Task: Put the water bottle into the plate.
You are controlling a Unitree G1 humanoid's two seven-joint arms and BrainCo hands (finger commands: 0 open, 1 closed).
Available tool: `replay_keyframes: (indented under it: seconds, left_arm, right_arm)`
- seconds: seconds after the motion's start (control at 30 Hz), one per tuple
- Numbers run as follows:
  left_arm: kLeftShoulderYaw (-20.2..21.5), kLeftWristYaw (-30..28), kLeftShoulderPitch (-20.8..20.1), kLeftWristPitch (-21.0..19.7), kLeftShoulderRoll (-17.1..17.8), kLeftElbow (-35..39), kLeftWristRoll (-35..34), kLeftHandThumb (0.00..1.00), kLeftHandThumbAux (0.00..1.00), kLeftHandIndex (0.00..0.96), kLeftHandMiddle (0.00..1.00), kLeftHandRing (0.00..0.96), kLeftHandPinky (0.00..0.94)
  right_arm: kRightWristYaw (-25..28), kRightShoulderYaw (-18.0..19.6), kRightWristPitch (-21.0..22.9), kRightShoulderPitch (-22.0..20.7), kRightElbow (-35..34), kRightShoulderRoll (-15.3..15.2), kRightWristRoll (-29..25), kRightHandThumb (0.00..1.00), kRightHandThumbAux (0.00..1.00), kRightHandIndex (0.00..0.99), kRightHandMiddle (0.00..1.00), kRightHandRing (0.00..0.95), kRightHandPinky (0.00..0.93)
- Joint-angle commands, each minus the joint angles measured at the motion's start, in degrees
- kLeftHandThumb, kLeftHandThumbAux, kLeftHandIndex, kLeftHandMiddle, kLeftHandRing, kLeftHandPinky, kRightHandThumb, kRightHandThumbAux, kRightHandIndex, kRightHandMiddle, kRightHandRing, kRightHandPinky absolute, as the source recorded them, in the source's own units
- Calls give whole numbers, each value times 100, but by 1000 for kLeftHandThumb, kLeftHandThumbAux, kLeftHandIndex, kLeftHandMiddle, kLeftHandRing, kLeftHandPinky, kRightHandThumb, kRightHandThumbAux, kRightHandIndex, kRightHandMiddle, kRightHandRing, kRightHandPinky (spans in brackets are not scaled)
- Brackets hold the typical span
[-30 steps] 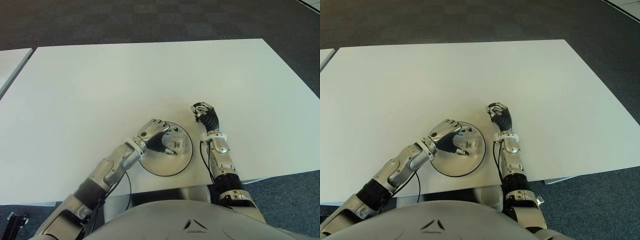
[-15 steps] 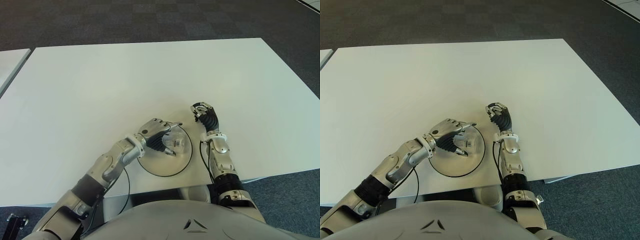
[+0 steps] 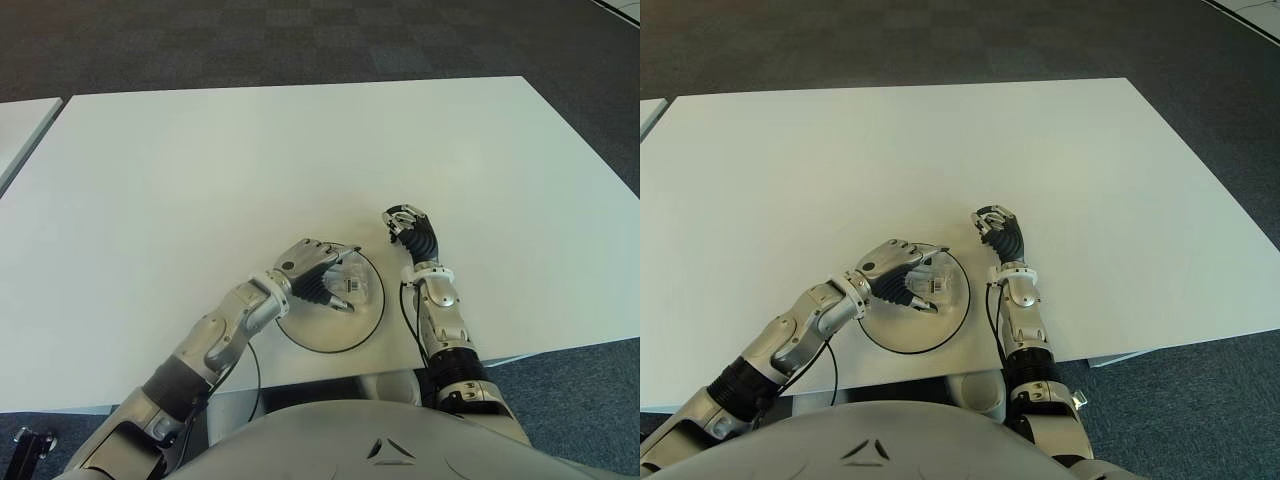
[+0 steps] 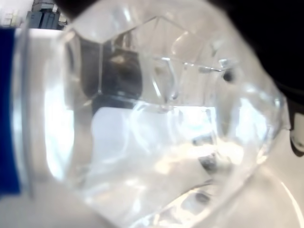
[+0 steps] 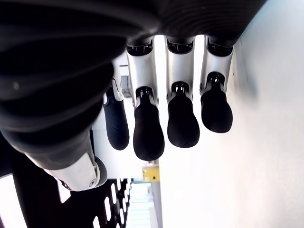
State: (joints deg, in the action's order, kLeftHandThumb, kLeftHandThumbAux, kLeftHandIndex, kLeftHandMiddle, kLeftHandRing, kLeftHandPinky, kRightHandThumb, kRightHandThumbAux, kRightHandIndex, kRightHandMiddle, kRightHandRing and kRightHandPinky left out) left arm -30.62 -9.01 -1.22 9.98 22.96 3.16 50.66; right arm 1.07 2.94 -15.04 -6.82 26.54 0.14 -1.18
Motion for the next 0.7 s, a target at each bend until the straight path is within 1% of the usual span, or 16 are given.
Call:
replay_keyframes:
  seconds: [0.03, 0.2, 0.47, 0.6, 0.7]
  left_arm:
    - [-28, 97, 69, 26, 42, 14, 92, 0, 408, 0, 0, 0, 0]
    - [-19, 248, 84, 82, 43, 40, 132, 0, 401, 0, 0, 0, 0]
    - [24, 1083, 101, 387, 1, -117, 257, 0, 407, 0, 0, 0, 0]
    - [44, 1609, 71, 579, -16, -242, 349, 21, 419, 0, 0, 0, 0]
    - [38, 1899, 49, 654, -29, -318, 431, 40, 423, 0, 0, 0, 0]
  right_arm:
    - [-8, -6, 150, 113, 28, 35, -24, 704, 727, 438, 747, 729, 707]
    - [-18, -7, 176, 114, 16, 35, -19, 704, 726, 438, 753, 736, 717]
    - [-7, -37, 199, 124, -26, 18, 5, 704, 727, 438, 747, 729, 705]
    - [36, -41, 228, 117, -34, 0, -15, 704, 727, 438, 752, 737, 720]
    - [61, -32, 230, 109, -19, -14, -29, 704, 727, 438, 756, 740, 723]
